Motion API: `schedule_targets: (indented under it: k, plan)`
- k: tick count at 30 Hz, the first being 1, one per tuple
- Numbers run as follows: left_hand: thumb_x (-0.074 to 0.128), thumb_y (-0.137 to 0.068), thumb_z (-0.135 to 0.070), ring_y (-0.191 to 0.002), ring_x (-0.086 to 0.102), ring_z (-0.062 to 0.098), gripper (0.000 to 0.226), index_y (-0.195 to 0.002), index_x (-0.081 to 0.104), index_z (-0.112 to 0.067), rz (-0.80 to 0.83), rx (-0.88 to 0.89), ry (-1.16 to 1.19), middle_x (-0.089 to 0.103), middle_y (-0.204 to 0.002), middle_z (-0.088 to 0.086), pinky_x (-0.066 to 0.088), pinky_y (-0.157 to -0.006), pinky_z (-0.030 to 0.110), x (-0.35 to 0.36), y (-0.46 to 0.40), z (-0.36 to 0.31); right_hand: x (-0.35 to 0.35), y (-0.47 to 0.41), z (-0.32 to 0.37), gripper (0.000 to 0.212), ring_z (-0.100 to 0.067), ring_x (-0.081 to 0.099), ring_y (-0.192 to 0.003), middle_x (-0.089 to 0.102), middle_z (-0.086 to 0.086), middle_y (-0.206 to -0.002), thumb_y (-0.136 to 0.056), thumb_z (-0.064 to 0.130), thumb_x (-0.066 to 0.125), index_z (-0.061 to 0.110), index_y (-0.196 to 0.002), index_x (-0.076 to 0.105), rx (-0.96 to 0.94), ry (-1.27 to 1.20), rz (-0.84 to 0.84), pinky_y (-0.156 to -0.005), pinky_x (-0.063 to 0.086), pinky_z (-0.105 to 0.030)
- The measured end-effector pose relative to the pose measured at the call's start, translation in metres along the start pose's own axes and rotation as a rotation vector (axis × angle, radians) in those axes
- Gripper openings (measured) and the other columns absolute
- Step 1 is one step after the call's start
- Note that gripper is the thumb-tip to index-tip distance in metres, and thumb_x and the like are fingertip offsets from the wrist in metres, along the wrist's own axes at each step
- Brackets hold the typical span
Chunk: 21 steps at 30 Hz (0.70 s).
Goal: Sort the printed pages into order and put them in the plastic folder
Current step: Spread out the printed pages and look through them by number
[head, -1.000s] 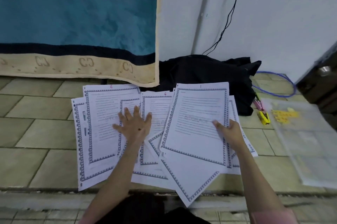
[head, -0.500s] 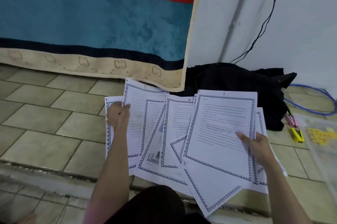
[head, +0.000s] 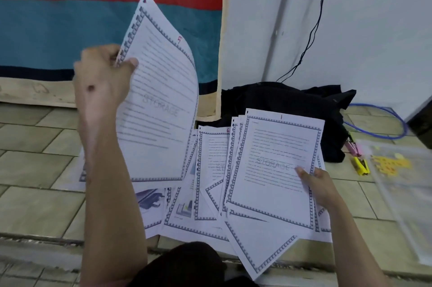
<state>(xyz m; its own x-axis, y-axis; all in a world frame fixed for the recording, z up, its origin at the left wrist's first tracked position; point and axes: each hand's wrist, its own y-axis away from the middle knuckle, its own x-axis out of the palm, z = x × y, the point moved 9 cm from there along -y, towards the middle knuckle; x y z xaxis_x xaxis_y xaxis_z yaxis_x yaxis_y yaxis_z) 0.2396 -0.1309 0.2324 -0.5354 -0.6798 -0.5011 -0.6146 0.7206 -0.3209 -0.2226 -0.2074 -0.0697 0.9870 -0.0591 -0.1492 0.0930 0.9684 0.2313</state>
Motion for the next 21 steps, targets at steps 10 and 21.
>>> schedule_targets:
  k: [10,21]
  plan:
    - [0.059,-0.090,-0.016,-0.110,0.059,0.032,0.032,-0.121,0.061,-0.008,0.594,-0.240,-0.067,0.062,-0.123,0.015,0.044,-0.099,0.037,0.152,0.017,0.108,-0.020,0.003,-0.023,0.024,-0.022,0.073,-0.080,0.075,-0.006,-0.086,-0.092,0.023,0.052,0.008,-0.095,0.070,0.197,-0.577,-0.134,-0.060,0.060,-0.036]
    - [0.051,-0.096,-0.022,-0.112,0.057,0.035,0.034,-0.124,0.057,-0.004,0.834,-0.530,0.105,0.059,-0.127,0.018,0.044,-0.100,0.049,0.212,0.063,0.179,-0.002,0.000,-0.012,0.019,-0.030,0.067,-0.088,0.068,-0.015,-0.100,-0.095,0.013,0.052,0.000,-0.107,0.058,0.233,-0.512,-0.072,-0.061,0.060,-0.037]
